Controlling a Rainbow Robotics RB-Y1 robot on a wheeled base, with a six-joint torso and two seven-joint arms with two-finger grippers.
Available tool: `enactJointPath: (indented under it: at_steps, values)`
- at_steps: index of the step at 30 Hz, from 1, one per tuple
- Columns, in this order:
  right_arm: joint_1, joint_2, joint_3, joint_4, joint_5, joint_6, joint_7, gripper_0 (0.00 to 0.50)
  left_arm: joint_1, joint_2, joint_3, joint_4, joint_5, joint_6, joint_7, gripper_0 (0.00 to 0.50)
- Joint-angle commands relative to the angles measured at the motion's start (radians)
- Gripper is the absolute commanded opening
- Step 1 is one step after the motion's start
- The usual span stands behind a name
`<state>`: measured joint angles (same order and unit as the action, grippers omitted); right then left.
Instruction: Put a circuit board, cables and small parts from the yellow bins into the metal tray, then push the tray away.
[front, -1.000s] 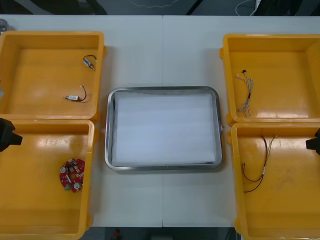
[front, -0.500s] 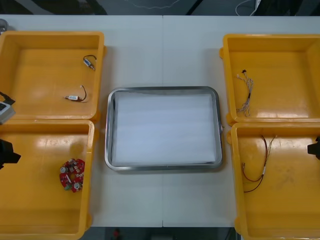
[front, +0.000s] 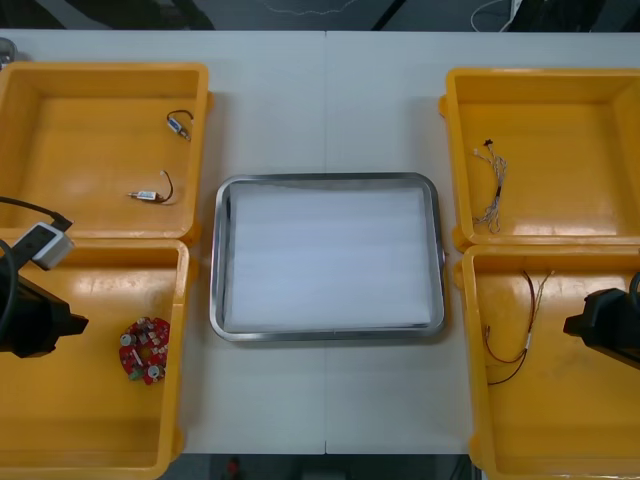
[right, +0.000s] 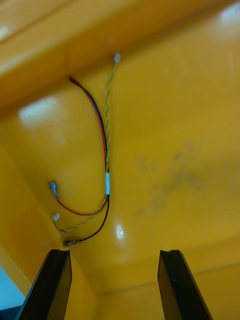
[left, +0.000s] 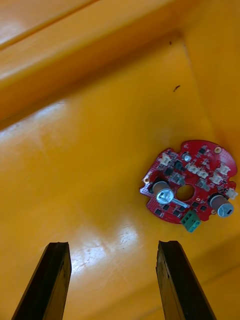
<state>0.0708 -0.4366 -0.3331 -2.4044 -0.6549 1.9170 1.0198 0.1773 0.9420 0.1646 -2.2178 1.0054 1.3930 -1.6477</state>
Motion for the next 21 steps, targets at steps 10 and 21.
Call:
enactJointPath:
  at_steps: [10,21]
  values:
    - [0.043,0.027,0.106,0.045,0.075,-0.079,-0.083,0.5,0.007,0.067,-0.163,-0.013,-0.022,-0.124,0.028,0.5]
    - [0.043,0.059,0.209,0.137,0.227,-0.213,-0.096,0.5,-0.047,0.066,-0.244,0.02,-0.064,-0.14,0.032,0.5]
